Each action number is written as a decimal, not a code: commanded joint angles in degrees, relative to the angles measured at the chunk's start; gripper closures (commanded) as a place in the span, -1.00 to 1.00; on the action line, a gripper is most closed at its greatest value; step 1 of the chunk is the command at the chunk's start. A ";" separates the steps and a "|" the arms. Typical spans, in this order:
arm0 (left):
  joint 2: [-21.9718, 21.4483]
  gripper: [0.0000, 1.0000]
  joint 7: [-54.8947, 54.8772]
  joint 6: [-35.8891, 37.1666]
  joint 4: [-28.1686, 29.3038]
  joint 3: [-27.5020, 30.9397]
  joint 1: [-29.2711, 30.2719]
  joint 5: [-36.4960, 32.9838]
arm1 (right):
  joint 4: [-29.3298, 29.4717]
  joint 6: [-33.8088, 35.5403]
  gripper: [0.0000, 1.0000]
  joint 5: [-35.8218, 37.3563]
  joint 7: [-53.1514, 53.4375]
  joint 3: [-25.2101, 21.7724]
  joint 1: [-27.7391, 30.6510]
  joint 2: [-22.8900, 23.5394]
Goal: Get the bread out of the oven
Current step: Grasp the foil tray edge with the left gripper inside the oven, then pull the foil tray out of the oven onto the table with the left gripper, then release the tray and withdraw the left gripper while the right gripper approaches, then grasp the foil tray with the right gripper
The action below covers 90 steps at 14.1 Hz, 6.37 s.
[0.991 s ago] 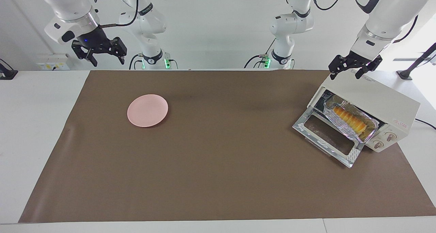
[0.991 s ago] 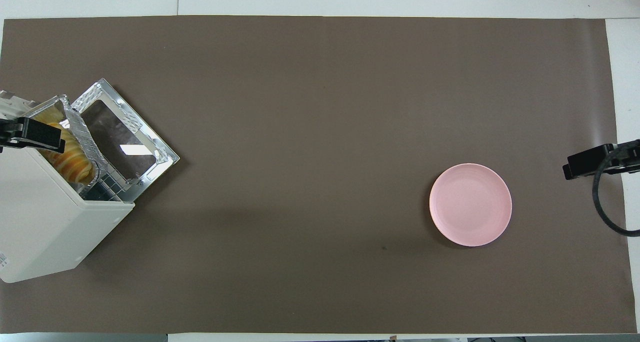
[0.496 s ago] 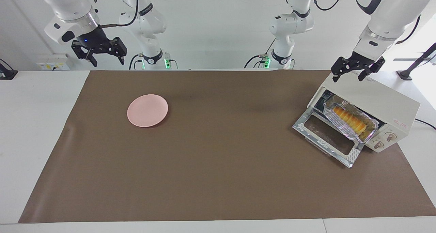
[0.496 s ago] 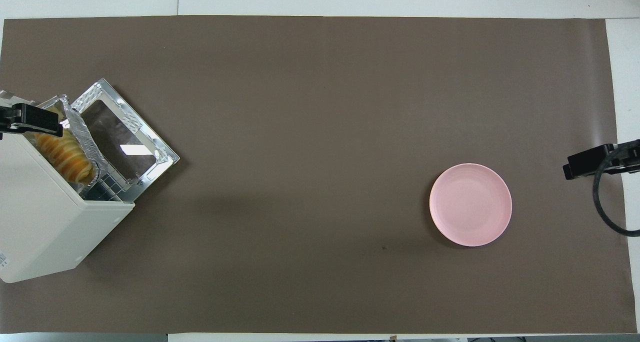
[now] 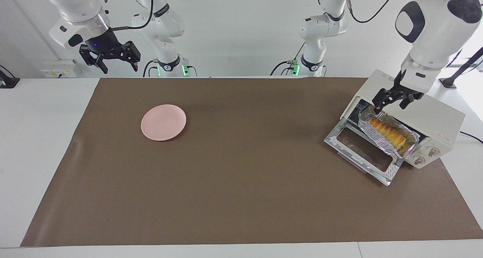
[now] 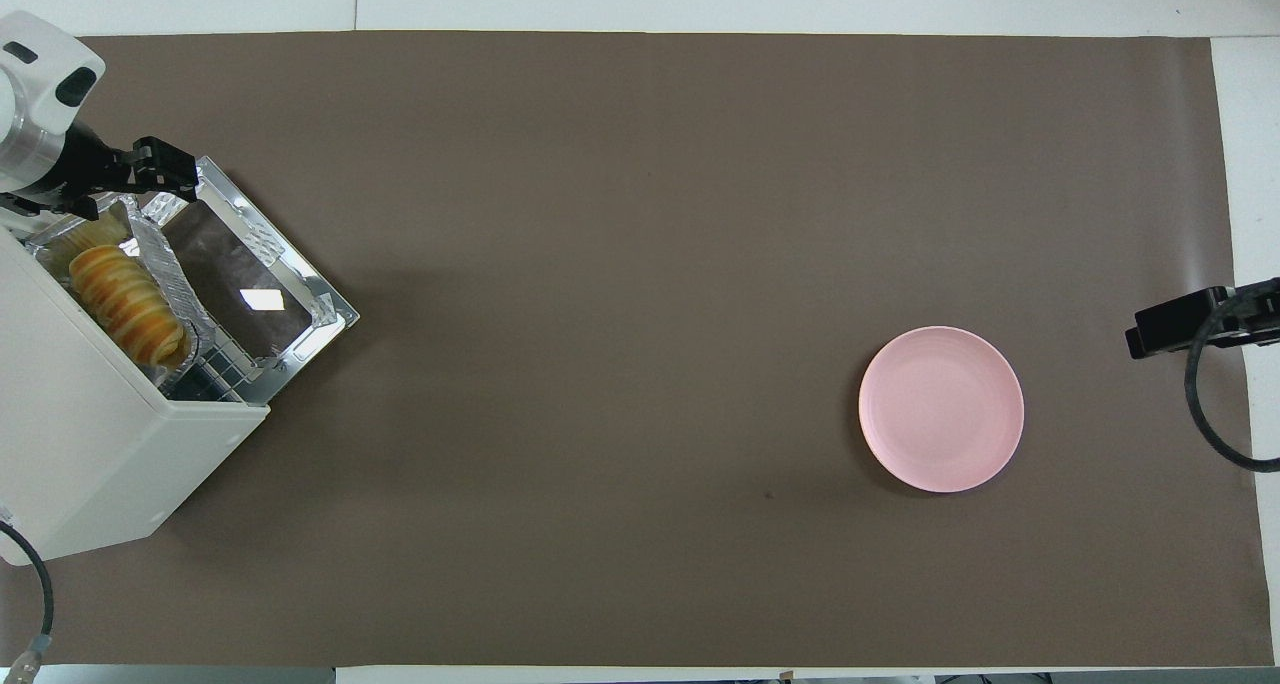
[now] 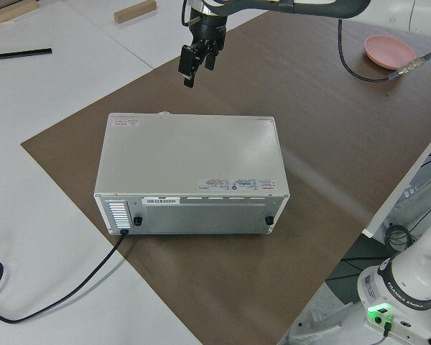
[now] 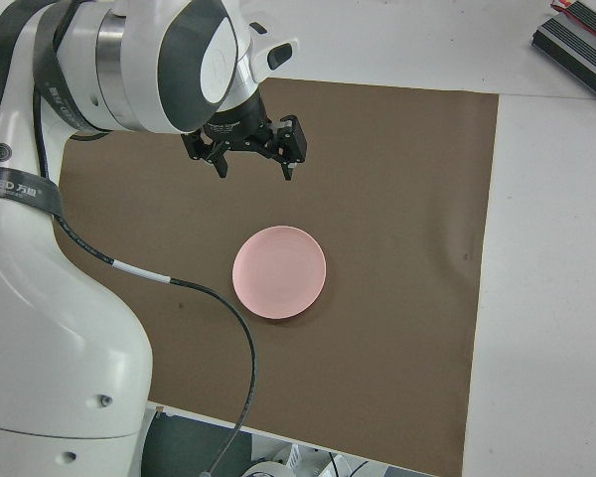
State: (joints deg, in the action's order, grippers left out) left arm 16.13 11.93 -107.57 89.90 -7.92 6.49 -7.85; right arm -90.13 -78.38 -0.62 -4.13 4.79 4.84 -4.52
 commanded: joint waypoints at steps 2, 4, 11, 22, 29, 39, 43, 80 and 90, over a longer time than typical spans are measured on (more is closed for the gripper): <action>0.04 -1.00 1.51 -4.93 4.57 0.19 0.72 -1.38 | -1.28 -0.10 -1.00 -0.69 -0.79 0.48 1.05 -1.10; -0.04 -1.00 1.87 -4.76 6.15 0.72 0.98 -3.57 | -1.28 -0.10 -1.00 -0.61 -0.88 0.48 1.05 -1.10; -0.57 -1.00 5.91 -8.10 12.31 0.72 1.25 -4.02 | -1.28 -0.10 -1.00 -0.61 -0.88 0.48 1.05 -1.01; 0.21 1.00 6.70 -6.61 10.15 0.54 0.81 -3.32 | -1.28 -0.10 -1.00 -0.61 -0.88 0.48 1.05 -1.10; 5.67 1.00 6.52 -4.94 -1.83 0.37 -17.10 3.97 | -1.28 -0.10 -1.00 -0.69 -0.79 0.48 1.05 -1.10; 15.77 1.00 22.60 -15.65 -5.17 0.54 -38.48 11.63 | -1.28 -0.01 -1.00 -0.61 -0.88 0.48 0.97 -1.02; 16.92 1.00 23.14 -16.62 -4.03 0.54 -38.57 11.19 | -1.28 -0.01 -1.00 -0.61 -1.05 0.48 1.14 -1.02; -15.25 -1.00 -5.69 28.02 -1.39 3.79 -6.93 9.08 | 3.73 -42.47 -0.41 5.98 38.41 0.13 -32.52 39.77; -17.44 -1.00 -11.49 26.27 0.80 4.32 -7.63 9.17 | 17.41 -29.93 1.00 4.67 33.51 0.22 -28.32 42.13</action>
State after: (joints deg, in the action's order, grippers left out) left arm 0.40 1.05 -81.16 89.47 -3.62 -0.50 1.30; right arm -80.42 -113.48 4.50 33.34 4.34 -26.62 35.04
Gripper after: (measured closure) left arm 0.000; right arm 0.987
